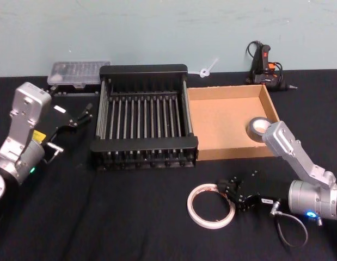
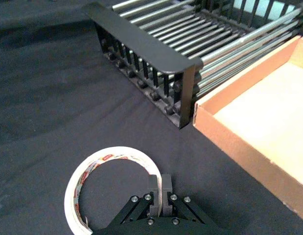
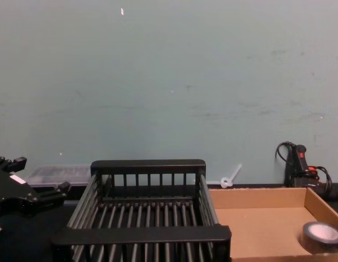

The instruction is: Pick up the white tape and place it into the black box , Pick up the silver tape and place it into the brown box.

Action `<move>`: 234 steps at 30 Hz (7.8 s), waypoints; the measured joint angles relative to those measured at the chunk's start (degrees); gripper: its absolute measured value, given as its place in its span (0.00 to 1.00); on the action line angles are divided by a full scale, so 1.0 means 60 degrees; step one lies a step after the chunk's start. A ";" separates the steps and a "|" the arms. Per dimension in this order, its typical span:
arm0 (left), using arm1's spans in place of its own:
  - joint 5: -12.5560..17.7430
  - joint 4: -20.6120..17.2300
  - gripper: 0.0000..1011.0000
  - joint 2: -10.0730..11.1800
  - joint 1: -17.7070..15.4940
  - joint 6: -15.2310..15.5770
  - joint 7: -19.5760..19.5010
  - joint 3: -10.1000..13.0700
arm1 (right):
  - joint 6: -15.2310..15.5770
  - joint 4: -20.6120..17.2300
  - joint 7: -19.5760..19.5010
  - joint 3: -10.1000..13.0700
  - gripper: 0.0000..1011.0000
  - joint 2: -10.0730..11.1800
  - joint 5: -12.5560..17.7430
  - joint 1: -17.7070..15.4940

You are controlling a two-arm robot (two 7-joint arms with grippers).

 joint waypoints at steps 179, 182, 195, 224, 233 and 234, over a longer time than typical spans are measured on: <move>0.0000 0.0000 0.99 0.0000 -0.0001 0.0000 0.0000 0.0000 | -0.3392 0.6486 0.1299 -0.0470 0.95 -0.4056 -0.1364 0.5259; 0.0000 0.0000 0.99 0.0000 -0.0001 0.0000 0.0000 0.0000 | -0.3392 0.6486 0.1299 -0.0470 0.99 -0.4056 -0.1365 0.5259; 0.0000 0.0000 0.99 0.0000 0.0000 0.0000 0.0000 0.0001 | -0.3393 0.6486 0.1300 -0.0470 0.99 -0.4056 -0.1365 0.5259; 0.0000 0.0000 0.99 0.0000 0.0000 0.0000 0.0000 0.0001 | -0.2701 0.3293 -0.3015 0.1201 0.99 -0.3264 -0.2338 0.2953; 0.0000 0.0000 0.99 0.0000 0.0000 0.0000 0.0000 0.0001 | -0.2292 0.2115 -0.4214 0.1901 0.99 -0.2901 -0.2682 0.1874; 0.0000 0.0000 0.99 0.0000 -0.0001 -0.0001 0.0000 0.0000 | -0.2270 0.2020 -0.4285 0.1952 0.99 -0.2882 -0.2707 0.1782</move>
